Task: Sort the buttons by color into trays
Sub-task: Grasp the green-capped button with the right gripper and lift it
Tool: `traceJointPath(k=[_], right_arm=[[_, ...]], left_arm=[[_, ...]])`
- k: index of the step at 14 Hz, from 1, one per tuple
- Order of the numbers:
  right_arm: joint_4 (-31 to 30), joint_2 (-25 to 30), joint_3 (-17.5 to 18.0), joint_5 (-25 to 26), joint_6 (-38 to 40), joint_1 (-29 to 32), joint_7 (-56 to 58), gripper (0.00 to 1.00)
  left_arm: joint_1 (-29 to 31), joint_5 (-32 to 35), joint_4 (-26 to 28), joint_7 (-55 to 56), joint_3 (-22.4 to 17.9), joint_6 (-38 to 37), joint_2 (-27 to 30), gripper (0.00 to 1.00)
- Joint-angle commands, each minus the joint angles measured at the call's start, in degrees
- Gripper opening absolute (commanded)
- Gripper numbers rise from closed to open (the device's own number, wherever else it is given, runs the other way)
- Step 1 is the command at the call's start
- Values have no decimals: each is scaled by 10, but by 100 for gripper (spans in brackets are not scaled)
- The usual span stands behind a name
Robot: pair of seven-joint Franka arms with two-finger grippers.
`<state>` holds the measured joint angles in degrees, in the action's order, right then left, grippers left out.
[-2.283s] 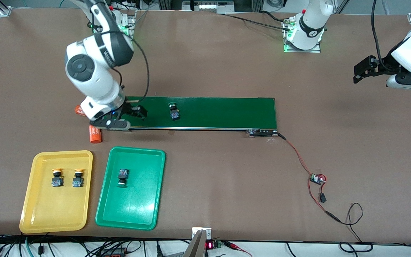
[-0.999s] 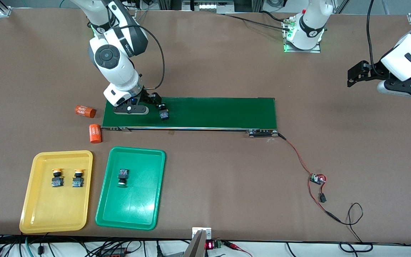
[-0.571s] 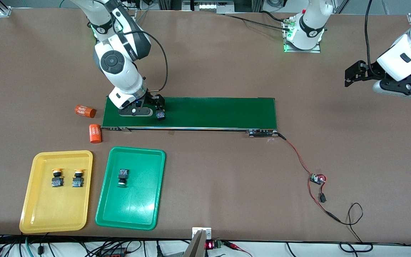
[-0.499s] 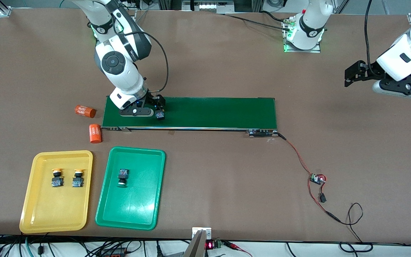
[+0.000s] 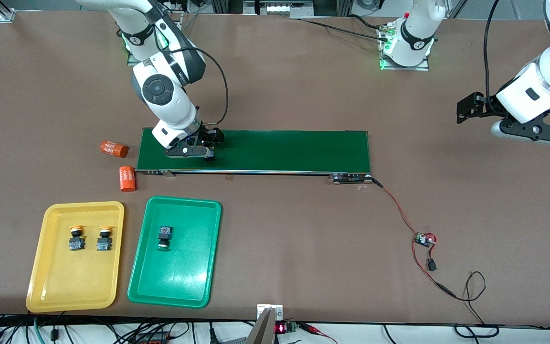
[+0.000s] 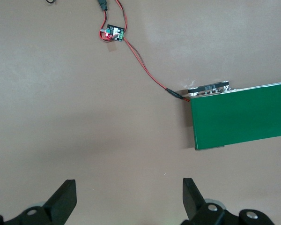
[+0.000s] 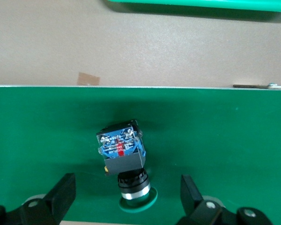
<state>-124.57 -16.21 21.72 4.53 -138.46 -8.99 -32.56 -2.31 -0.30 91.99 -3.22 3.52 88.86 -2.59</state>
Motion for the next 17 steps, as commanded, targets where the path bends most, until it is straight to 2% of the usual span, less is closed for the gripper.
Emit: traceJointPath(k=[1,3,4,9,10,11,13,15,17], right_arm=[[-14,-7,1,28,-22,7,-4,95],[-15,-15,1,30,-32,8,-2,84],[-15,-16,0,31,-39,8,-1,75],[-13,-18,-11,31,-42,11,10,18],[-11,-18,-12,30,-40,11,9,10],[-8,-15,-18,29,-38,11,7,6],[17,-4,-31,29,-26,12,14,5],[83,-1,-45,29,22,12,18,5],[151,-14,-65,30,44,13,35,5]], left_arm=[[-9,12,-8,-12,2,14,-7,100],[-10,13,-8,-11,2,14,-7,100],[-15,13,-8,-6,2,15,-8,100],[-4,6,-7,-5,-1,13,-3,100],[-3,7,-4,-4,-1,11,-3,100],[-2,7,-5,-4,-4,0,0,100],[10,7,-8,-2,-8,-32,0,100],[39,-1,-10,-12,-4,-45,0,100],[35,-6,-8,-7,0,-43,-4,100]])
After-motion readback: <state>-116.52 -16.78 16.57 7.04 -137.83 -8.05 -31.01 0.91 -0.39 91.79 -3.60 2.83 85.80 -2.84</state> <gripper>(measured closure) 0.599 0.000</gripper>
